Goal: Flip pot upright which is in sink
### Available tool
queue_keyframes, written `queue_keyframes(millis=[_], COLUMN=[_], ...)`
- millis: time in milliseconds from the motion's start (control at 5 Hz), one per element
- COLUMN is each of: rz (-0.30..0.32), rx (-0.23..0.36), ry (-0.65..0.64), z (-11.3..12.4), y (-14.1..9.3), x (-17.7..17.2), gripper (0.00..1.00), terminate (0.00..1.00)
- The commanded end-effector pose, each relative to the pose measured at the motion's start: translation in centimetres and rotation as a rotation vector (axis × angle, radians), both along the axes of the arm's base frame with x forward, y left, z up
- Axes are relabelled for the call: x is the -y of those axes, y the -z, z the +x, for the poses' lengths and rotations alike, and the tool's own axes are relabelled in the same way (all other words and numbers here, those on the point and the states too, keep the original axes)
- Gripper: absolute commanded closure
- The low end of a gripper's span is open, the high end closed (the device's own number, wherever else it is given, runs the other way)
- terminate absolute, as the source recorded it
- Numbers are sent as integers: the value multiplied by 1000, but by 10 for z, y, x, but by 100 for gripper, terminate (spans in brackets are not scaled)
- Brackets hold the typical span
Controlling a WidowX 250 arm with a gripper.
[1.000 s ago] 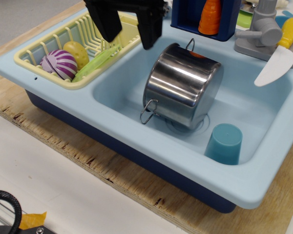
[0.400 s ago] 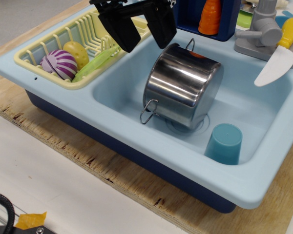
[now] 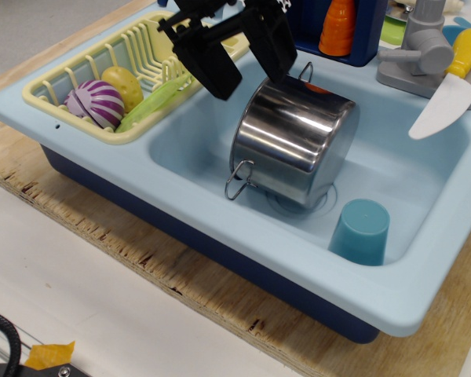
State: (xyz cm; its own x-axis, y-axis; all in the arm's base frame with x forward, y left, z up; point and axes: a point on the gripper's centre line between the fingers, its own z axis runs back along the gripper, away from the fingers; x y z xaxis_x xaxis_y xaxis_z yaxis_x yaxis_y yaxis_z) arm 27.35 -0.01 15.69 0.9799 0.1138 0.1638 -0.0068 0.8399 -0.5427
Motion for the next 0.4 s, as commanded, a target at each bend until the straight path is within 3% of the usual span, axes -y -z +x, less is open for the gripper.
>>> queue_keyframes(millis=[0,200], rz=[-36,-64], rx=[20,17], ry=[-5,0], z=[4,8], y=[2,7], x=[9,20], gripper=[0,0], terminate=[0,0])
